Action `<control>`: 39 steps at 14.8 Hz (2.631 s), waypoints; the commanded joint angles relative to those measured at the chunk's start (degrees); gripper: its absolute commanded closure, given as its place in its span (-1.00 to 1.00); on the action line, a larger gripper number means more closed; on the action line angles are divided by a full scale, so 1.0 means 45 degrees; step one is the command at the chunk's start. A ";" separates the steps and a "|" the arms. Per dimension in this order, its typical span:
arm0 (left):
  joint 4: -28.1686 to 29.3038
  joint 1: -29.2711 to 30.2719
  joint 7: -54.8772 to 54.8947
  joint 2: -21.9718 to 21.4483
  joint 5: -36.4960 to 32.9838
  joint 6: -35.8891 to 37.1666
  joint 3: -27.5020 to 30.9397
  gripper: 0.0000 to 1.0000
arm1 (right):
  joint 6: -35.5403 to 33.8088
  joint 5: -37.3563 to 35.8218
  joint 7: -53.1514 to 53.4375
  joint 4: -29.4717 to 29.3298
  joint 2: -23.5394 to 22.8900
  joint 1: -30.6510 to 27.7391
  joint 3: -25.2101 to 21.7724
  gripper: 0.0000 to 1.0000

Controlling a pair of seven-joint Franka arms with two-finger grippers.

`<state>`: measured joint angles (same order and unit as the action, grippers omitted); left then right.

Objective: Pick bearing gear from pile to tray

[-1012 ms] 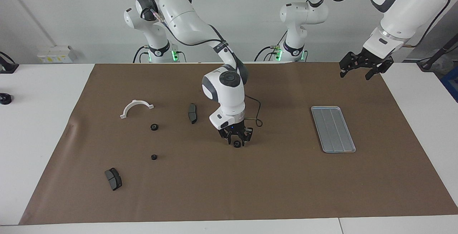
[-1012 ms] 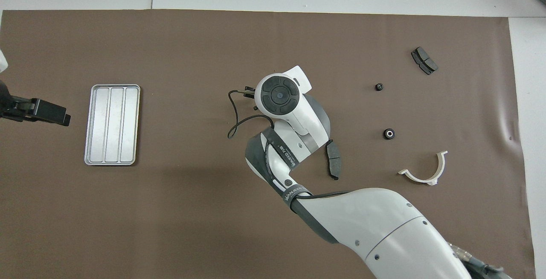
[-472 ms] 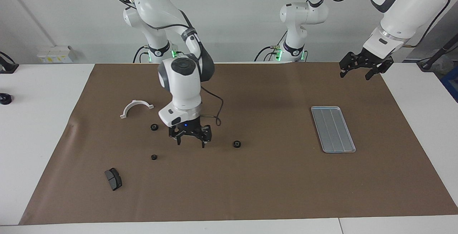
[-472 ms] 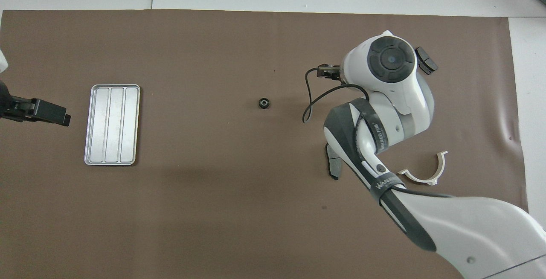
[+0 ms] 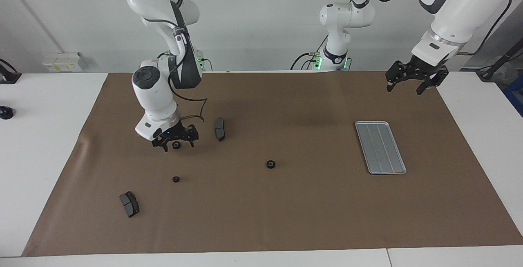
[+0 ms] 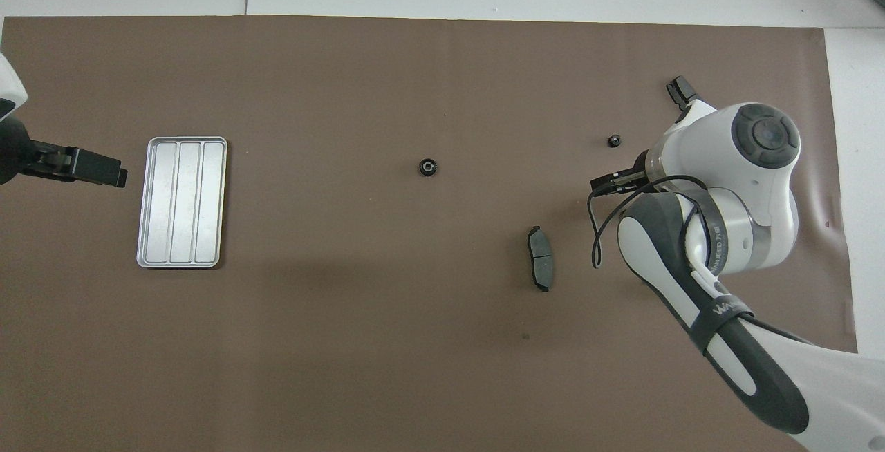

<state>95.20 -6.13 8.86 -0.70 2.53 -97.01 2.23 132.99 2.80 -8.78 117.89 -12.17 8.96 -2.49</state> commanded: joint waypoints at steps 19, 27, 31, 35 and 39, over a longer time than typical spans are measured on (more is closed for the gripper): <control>-0.0783 -0.5687 -0.6321 0.6305 -0.0386 -0.7484 0.0091 -1.00 | 0.3122 0.0706 -0.2699 0.3492 0.0889 -0.0762 0.0242 1.00; -0.0630 -0.6196 -0.8022 0.6758 -0.0406 -0.8930 0.0072 -1.00 | 0.0506 0.0707 0.1006 0.0506 0.0869 -0.0430 0.0281 1.00; -0.0141 -0.6371 -0.8589 0.6758 -0.0348 -0.9848 0.0052 -1.00 | -0.0390 0.0707 0.3118 -0.1134 0.0519 -0.0391 0.0359 1.00; -0.0199 -0.6430 -0.8628 0.7128 -0.0269 -1.0278 0.0071 -1.00 | -0.1643 0.0688 0.4563 -0.2796 0.0050 0.0058 0.0359 1.00; -0.1332 -0.7114 -0.9800 0.8476 -0.0406 -0.9812 0.0462 -1.00 | -0.1624 0.0707 0.5423 -0.2974 -0.0029 0.0526 0.0378 1.00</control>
<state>92.65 -36.37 -32.63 35.00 1.91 -141.95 2.46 126.72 4.50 13.29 106.35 -10.95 10.64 -1.13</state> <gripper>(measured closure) 0.000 0.665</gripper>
